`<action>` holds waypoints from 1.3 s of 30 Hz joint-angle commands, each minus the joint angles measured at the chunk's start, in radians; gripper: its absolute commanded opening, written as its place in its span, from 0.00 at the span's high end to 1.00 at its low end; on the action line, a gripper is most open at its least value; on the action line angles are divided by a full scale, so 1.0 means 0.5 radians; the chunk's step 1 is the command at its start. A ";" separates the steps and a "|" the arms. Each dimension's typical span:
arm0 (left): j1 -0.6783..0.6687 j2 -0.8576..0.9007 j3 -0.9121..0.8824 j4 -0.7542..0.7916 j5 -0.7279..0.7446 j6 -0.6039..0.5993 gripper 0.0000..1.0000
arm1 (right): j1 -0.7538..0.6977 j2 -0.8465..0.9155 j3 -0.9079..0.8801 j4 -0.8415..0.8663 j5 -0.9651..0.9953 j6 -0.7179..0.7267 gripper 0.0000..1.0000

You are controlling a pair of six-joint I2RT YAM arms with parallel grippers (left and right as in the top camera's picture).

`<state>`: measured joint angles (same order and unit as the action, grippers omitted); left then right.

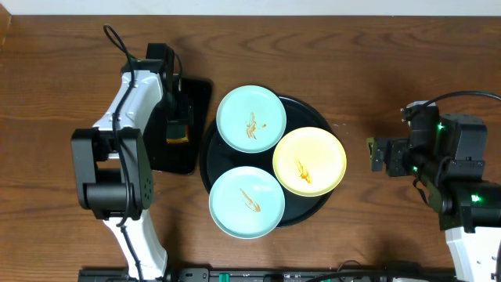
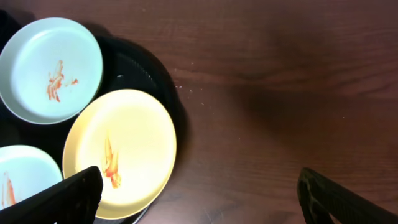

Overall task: Clean dirty plates on tray and stack at the side
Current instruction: 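Lower the left gripper onto the green sponge in the black tray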

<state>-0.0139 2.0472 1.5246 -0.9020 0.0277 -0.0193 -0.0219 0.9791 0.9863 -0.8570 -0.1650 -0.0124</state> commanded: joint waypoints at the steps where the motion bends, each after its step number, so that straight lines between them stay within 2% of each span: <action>1: 0.008 0.009 -0.023 -0.010 -0.043 0.021 0.32 | 0.017 0.002 0.039 -0.008 -0.016 0.000 0.02; 4: 0.008 0.011 -0.050 -0.002 -0.043 0.021 0.35 | 0.017 0.002 0.039 -0.008 -0.016 0.000 0.02; 26: 0.008 0.014 -0.230 0.108 -0.042 0.022 0.35 | 0.017 0.002 0.039 -0.023 -0.016 -0.001 0.02; 28: 0.008 0.014 -0.231 0.111 -0.042 0.021 0.42 | 0.017 0.002 0.039 -0.022 -0.016 -0.001 0.02; 34: 0.008 0.014 -0.231 0.141 -0.040 0.021 0.75 | 0.018 0.002 0.039 -0.025 -0.016 -0.001 0.02; 39: 0.008 0.014 -0.231 0.148 -0.041 0.021 0.81 | 0.017 0.002 0.039 -0.030 -0.016 0.000 0.02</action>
<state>-0.0139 2.0480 1.4158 -0.8326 0.0193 -0.0113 -0.0219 0.9794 0.9863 -0.8700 -0.1650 -0.0124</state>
